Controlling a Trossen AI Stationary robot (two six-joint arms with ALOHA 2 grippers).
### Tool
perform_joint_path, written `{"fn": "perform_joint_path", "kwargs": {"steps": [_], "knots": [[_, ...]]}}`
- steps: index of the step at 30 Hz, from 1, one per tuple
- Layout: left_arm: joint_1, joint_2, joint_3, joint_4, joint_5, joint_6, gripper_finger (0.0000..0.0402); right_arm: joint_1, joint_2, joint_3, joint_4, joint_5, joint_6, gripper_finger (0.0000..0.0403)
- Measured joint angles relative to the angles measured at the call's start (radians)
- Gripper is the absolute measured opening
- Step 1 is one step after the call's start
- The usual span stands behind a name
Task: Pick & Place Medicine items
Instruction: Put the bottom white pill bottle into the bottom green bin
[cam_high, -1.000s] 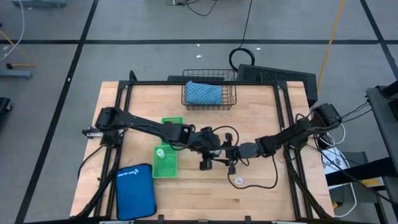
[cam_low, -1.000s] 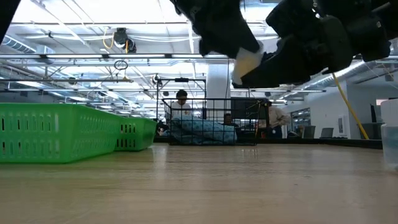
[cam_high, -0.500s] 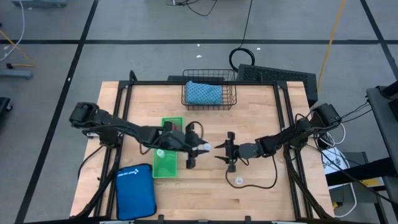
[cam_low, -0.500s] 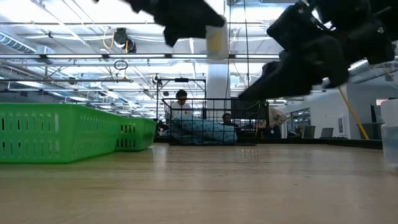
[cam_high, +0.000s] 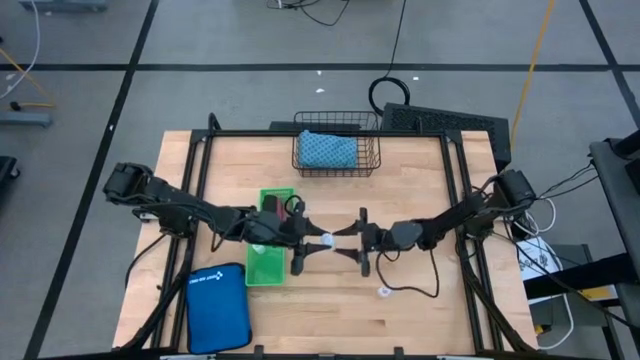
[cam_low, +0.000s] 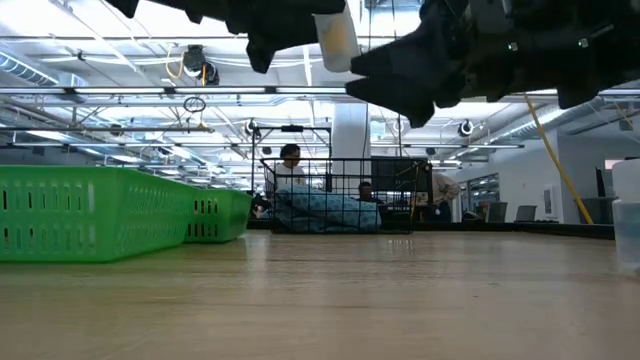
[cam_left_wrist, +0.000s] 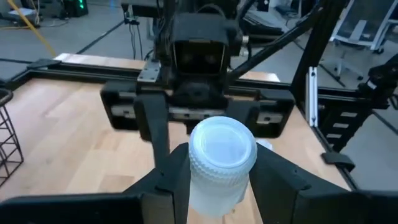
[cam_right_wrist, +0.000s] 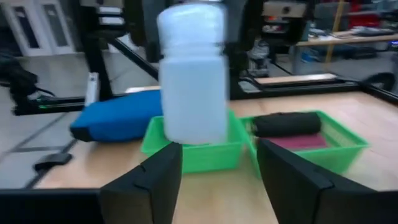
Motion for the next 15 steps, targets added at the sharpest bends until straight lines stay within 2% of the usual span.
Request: {"fn": "perform_joint_path", "kwargs": {"steps": [3,8,11,15], "knots": [[0.000,0.000,0.000,-0.007,0.000,0.001,0.0135,0.001,0.034,0.018,0.033,-0.051,0.000,0.0218],[0.000,0.000,0.000,-0.031,-0.001,-0.005,0.0135,0.001,0.065,0.056,0.034,-0.054,-0.020,0.0238],[0.000,0.001,0.000,-0.045,-0.001,-0.020,0.0135,0.001,0.067,0.065,0.036,-0.054,-0.034,0.0235],[0.000,0.001,0.000,-0.046,-0.001,-0.027,0.0135,0.001,0.066,0.066,0.037,-0.052,-0.045,0.0210]]}}
